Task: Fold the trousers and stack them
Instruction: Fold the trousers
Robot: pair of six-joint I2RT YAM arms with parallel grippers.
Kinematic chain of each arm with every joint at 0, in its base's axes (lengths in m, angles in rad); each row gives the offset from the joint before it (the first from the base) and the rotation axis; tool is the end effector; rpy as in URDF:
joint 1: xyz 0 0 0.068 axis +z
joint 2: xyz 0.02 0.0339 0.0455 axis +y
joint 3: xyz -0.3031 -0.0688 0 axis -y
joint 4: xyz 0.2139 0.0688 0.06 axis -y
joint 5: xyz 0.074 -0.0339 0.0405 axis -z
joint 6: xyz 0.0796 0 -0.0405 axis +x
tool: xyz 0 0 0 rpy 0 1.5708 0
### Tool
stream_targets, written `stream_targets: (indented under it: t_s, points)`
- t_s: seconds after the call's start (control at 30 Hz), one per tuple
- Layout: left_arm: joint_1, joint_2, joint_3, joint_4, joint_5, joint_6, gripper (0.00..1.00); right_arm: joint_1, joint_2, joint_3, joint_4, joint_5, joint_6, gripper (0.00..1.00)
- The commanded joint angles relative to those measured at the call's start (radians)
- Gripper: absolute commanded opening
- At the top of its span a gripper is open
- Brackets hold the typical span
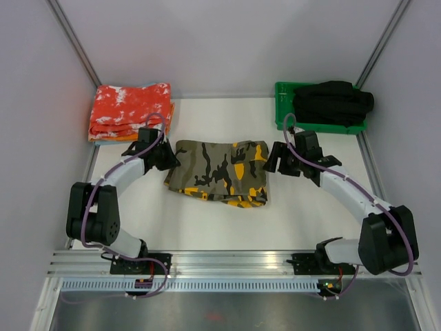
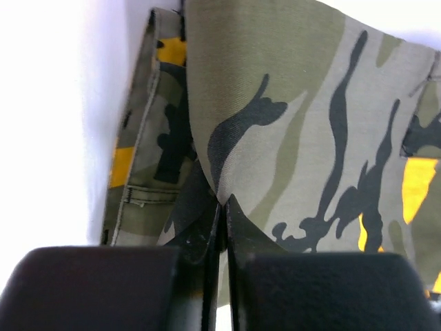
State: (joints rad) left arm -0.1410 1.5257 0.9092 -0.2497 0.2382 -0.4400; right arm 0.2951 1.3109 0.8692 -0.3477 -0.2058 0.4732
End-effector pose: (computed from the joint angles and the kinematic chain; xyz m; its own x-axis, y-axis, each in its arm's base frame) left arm 0.3078 -0.0627 0.2263 -0.8051 -0.3038 -0.5095 -0.0608 0.8967 -0.4385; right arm 0.2518 0.0935 0.2614 -0.7971 0.2240 -0.5608 -0.0664 0.8905 0.4501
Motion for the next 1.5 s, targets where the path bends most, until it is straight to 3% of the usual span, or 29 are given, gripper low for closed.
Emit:
stream_targets:
  t_s: [0.0, 0.03, 0.17, 0.2, 0.3, 0.33, 0.47, 0.5, 0.6, 0.63, 0.73, 0.87, 1.03, 1.17, 1.3, 1.47]
  points:
    - [0.001, -0.007, 0.014, 0.012, -0.083, 0.02, 0.1, -0.001, 0.037, -0.022, 0.064, -0.035, -0.008, 0.72]
    - [0.003, -0.012, 0.025, 0.001, -0.097, 0.021, 0.14, 0.007, 0.053, -0.022, 0.07, -0.038, -0.01, 0.64]
    - [0.003, -0.022, 0.066, -0.058, -0.122, 0.034, 0.42, 0.057, 0.073, -0.05, 0.113, -0.035, -0.021, 0.52]
    - [0.003, -0.03, 0.074, -0.065, -0.119, 0.034, 0.54, 0.071, 0.077, -0.058, 0.127, -0.026, -0.024, 0.51]
    - [0.001, -0.076, 0.097, -0.085, -0.103, 0.032, 0.71, 0.108, 0.112, -0.099, 0.144, 0.017, -0.041, 0.5]
    - [0.001, -0.09, 0.1, -0.091, -0.099, 0.03, 0.72, 0.113, 0.132, -0.113, 0.145, 0.031, -0.044, 0.49]
    - [0.001, -0.179, 0.123, -0.149, -0.079, 0.038, 0.78, 0.113, 0.143, -0.157, 0.136, 0.046, -0.059, 0.49]
    - [0.0, -0.194, 0.119, -0.158, -0.065, 0.04, 0.85, 0.113, 0.139, -0.153, 0.11, 0.051, -0.062, 0.5]
    - [-0.015, -0.258, 0.091, -0.189, -0.022, 0.034, 0.92, 0.113, 0.082, -0.096, 0.023, 0.085, -0.062, 0.66]
    - [-0.029, -0.277, 0.082, -0.198, -0.019, 0.03, 0.93, 0.113, 0.032, -0.075, 0.0, 0.097, -0.059, 0.78]
    - [-0.061, -0.349, 0.039, -0.206, 0.007, 0.021, 0.99, 0.111, -0.071, 0.013, -0.056, 0.108, -0.03, 0.97]
    - [-0.078, -0.441, 0.011, -0.233, 0.049, 0.035, 1.0, 0.11, -0.119, 0.112, -0.089, 0.089, -0.005, 0.98]
    - [-0.078, -0.586, 0.007, -0.256, 0.096, 0.096, 1.0, 0.108, -0.134, 0.146, -0.129, 0.174, -0.005, 0.98]
    - [-0.077, -0.662, 0.019, -0.306, -0.011, 0.122, 1.0, 0.108, -0.238, 0.061, -0.076, 0.2, 0.008, 0.98]
    - [-0.078, -0.65, 0.008, -0.332, -0.065, 0.126, 1.0, 0.108, -0.325, -0.027, -0.008, 0.25, 0.025, 0.98]
    - [-0.074, -0.514, -0.004, -0.251, -0.165, 0.092, 1.0, 0.107, -0.263, -0.134, 0.086, 0.318, 0.137, 0.98]
